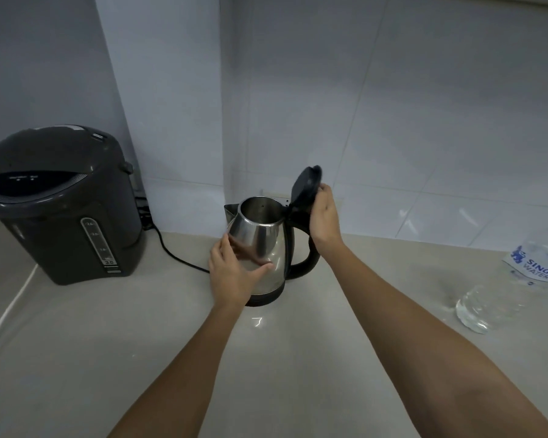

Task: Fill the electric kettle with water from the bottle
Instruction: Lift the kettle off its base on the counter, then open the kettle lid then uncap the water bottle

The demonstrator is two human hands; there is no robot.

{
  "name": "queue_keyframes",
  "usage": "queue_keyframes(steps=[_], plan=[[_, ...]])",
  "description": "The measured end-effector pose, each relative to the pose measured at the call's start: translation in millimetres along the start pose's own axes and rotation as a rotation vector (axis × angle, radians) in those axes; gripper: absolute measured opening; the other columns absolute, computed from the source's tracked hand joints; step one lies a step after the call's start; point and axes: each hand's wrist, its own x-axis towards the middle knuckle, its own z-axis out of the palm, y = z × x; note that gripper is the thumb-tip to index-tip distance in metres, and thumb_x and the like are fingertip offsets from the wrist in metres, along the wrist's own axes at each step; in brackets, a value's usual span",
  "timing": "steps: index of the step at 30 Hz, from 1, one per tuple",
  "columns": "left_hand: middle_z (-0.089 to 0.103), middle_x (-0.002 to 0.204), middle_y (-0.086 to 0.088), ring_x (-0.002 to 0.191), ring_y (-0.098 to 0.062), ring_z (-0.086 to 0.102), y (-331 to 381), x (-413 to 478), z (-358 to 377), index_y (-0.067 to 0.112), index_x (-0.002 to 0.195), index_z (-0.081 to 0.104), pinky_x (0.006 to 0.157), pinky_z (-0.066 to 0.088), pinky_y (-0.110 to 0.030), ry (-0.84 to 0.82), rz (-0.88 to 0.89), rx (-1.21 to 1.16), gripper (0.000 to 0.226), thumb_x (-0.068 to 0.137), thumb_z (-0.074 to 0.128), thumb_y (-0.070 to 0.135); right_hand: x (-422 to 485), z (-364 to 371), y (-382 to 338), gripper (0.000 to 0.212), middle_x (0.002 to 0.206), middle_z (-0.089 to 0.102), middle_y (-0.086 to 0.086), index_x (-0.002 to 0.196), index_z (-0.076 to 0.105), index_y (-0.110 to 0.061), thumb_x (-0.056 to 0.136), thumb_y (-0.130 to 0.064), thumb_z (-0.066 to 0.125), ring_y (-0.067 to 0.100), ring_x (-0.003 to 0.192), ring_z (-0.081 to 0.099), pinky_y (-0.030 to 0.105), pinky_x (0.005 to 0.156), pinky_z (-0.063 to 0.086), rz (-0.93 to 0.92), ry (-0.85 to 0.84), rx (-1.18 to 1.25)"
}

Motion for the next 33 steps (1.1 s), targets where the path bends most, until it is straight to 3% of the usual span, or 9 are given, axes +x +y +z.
queue_keyframes(steps=[4, 7, 9, 12, 14, 17, 21, 25, 33], plan=[[0.033, 0.139, -0.006, 0.129, -0.022, 0.041, -16.0, 15.3, -6.5, 0.017, 0.149, 0.024, 0.107, 0.040, -0.034, -0.121, -0.004, -0.035, 0.122, 0.052, 0.083, 0.062, -6.3, -17.5, 16.9, 0.040, 0.121, 0.063, 0.006, 0.123, 0.052, -0.017, 0.103, -0.032, 0.020, 0.010, 0.108, 0.060, 0.023, 0.087, 0.046, 0.029, -0.076, 0.123], [0.030, 0.142, -0.007, 0.131, -0.023, 0.040, -26.1, 24.0, -6.7, 0.017, 0.148, 0.024, 0.110, 0.039, -0.037, -0.203, -0.021, -0.091, 0.120, 0.052, 0.085, 0.059, -11.4, -23.9, 28.4, 0.046, 0.120, 0.063, -0.008, 0.129, 0.053, -0.026, 0.103, -0.042, 0.019, -0.008, 0.105, 0.054, 0.019, 0.091, 0.040, 0.073, -0.149, 0.150], [0.028, 0.145, -0.007, 0.133, -0.023, 0.039, -28.0, 27.6, -7.6, 0.018, 0.145, 0.022, 0.111, 0.039, -0.038, -0.275, -0.053, -0.228, 0.119, 0.053, 0.087, 0.054, -14.9, -28.5, 41.0, 0.052, 0.124, 0.058, -0.016, 0.136, 0.049, -0.030, 0.101, -0.052, 0.016, -0.012, 0.109, 0.049, 0.015, 0.096, 0.035, 0.088, -0.212, 0.108], [0.032, 0.146, -0.003, 0.135, -0.021, 0.038, -24.4, 33.5, -10.6, 0.023, 0.143, 0.015, 0.108, 0.036, -0.029, -0.377, -0.064, -0.409, 0.114, 0.059, 0.089, 0.041, -19.6, -33.1, 58.7, 0.043, 0.127, 0.054, -0.012, 0.138, 0.043, -0.026, 0.101, -0.045, 0.033, 0.004, 0.120, 0.048, 0.025, 0.107, 0.034, 0.054, -0.258, -0.091], [0.031, 0.150, 0.000, 0.137, -0.018, 0.035, -19.3, 36.0, -14.5, 0.022, 0.148, 0.008, 0.106, 0.033, -0.026, -0.426, -0.046, -0.443, 0.116, 0.065, 0.088, 0.030, -17.6, -32.5, 64.2, 0.040, 0.116, 0.057, -0.005, 0.134, 0.043, -0.021, 0.097, -0.034, 0.050, 0.014, 0.111, 0.053, 0.028, 0.095, 0.040, 0.058, -0.226, -0.262], [0.038, 0.149, 0.003, 0.135, -0.018, 0.040, -15.2, 38.1, -21.4, 0.023, 0.151, 0.015, 0.107, 0.036, -0.031, -0.435, -0.029, -0.418, 0.114, 0.064, 0.087, 0.036, -12.2, -27.7, 62.9, 0.034, 0.100, 0.060, 0.002, 0.121, 0.050, -0.014, 0.093, -0.030, 0.059, 0.023, 0.094, 0.058, 0.030, 0.078, 0.042, 0.067, -0.113, -0.424], [0.050, 0.137, 0.005, 0.125, -0.016, 0.050, -12.3, 39.4, -28.9, 0.024, 0.145, 0.029, 0.099, 0.041, -0.029, -0.441, -0.026, -0.403, 0.098, 0.066, 0.085, 0.038, -13.7, -24.3, 62.6, 0.027, 0.096, 0.060, 0.000, 0.115, 0.055, -0.014, 0.092, -0.027, 0.060, 0.020, 0.089, 0.057, 0.029, 0.076, 0.041, 0.076, -0.041, -0.347], [0.056, 0.123, 0.011, 0.120, -0.015, 0.054, 0.6, 34.8, -36.3, 0.027, 0.139, 0.037, 0.103, 0.044, -0.033, -0.416, -0.003, -0.401, 0.088, 0.066, 0.085, 0.039, -17.2, -33.6, 55.9, 0.026, 0.097, 0.063, 0.001, 0.112, 0.056, -0.015, 0.090, -0.029, 0.062, 0.023, 0.092, 0.060, 0.034, 0.082, 0.048, 0.056, 0.000, -0.318], [0.055, 0.133, 0.006, 0.121, -0.016, 0.052, 68.3, 6.7, -36.4, 0.027, 0.141, 0.037, 0.099, 0.044, -0.032, -0.375, 0.096, -0.349, 0.090, 0.066, 0.081, 0.050, -25.3, -103.3, 22.2, 0.030, 0.096, 0.062, 0.000, 0.113, 0.058, -0.016, 0.088, -0.030, 0.064, 0.021, 0.091, 0.060, 0.034, 0.084, 0.049, -0.017, 0.053, -0.304]])
